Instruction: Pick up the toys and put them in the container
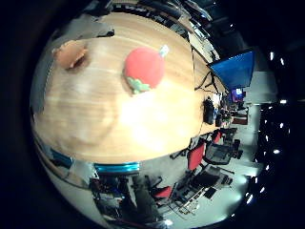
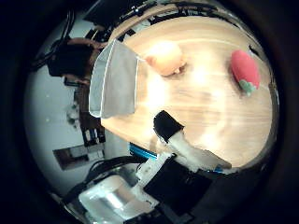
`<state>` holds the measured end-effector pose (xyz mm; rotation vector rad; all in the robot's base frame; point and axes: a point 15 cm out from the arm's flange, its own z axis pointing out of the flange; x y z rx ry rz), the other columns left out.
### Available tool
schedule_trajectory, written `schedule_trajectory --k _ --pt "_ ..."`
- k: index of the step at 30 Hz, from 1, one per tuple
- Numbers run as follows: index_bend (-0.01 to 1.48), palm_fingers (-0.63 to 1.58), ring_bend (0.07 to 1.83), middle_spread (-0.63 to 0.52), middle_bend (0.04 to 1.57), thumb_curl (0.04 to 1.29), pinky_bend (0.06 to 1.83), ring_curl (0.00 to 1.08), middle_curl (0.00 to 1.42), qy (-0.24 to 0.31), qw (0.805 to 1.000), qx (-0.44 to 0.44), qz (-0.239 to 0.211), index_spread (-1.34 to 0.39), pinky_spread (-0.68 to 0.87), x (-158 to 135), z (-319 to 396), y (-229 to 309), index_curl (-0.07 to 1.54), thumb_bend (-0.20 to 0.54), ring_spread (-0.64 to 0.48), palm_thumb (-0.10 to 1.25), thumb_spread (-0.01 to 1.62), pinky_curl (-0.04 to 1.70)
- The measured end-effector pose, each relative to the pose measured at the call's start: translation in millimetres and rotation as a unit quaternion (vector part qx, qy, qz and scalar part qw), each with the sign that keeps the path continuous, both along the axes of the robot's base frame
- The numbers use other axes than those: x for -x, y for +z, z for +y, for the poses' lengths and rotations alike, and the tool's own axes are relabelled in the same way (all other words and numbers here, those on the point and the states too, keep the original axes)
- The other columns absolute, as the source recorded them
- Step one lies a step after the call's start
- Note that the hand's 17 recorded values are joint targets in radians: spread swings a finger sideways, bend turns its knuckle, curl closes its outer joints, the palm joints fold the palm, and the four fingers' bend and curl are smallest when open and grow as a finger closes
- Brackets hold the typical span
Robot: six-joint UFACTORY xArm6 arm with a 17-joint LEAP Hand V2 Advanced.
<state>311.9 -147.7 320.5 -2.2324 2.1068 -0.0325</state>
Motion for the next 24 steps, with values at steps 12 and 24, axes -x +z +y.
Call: schedule_trajectory --k 12,24 --pt "0.18 0.37 0.77 -0.24 0.31 0.29 0.93 0.17 0.37 -0.058 0.998 -0.023 0.016 -0.49 0.09 -67 -77 -32 0.32 -0.025 -0.23 0.38 0.98 -0.01" --pt "0.18 0.34 0.74 -0.22 0.31 0.3 0.9 0.17 0.37 -0.098 0.993 -0.049 0.048 -0.47 0.09 -94 -137 -83 0.33 -0.021 -0.2 0.43 1.0 0.0"
